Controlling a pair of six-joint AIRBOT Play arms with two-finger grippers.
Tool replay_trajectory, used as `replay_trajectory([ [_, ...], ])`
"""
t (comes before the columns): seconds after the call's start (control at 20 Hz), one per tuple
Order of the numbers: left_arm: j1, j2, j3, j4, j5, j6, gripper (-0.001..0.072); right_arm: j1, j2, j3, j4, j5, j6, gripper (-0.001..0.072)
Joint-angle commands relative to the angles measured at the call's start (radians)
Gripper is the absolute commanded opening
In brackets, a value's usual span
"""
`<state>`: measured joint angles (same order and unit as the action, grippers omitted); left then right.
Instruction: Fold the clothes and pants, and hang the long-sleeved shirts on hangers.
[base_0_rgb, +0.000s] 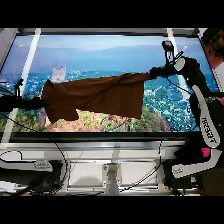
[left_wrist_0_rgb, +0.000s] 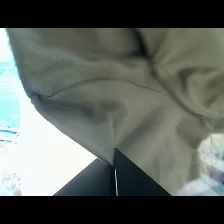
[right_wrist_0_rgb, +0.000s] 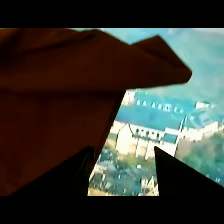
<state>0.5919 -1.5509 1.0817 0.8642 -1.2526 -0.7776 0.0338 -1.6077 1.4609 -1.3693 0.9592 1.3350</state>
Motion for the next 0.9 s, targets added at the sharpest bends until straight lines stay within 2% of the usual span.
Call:
replay_trajectory([
  [0.0, 0.004, 0.047, 0.011, -0.026, -0.018, 0.032, 0.0020, -0.026, -0.001, -0.025, 0.058, 0.262, -0.013, 0.0446],
  [0.15, 0.003, 0.050, 0.011, -0.044, -0.015, 0.038, 0.0019, -0.029, -0.001, -0.117, 0.151, 0.351, -0.027, 0.0447],
  [0.3, 0.003, 0.050, 0.011, -0.066, -0.018, 0.037, 0.0019, -0.029, -0.001, -0.239, 0.303, 0.362, -0.073, 0.0447],
  [0.5, 0.003, 0.050, 0.011, -0.092, -0.021, 0.038, 0.0019, -0.029, -0.001, -0.369, 0.345, 0.355, -0.072, 0.0448],
  [0.8, 0.001, 0.050, 0.010, -0.092, -0.026, 0.038, 0.0019, -0.029, -0.001, -0.505, 0.464, 0.238, -0.100, 0.0443],
  [0.85, 0.001, 0.050, 0.010, -0.092, -0.026, 0.037, 0.0019, -0.029, -0.001, -0.519, 0.487, 0.202, -0.100, 0.0414],
])
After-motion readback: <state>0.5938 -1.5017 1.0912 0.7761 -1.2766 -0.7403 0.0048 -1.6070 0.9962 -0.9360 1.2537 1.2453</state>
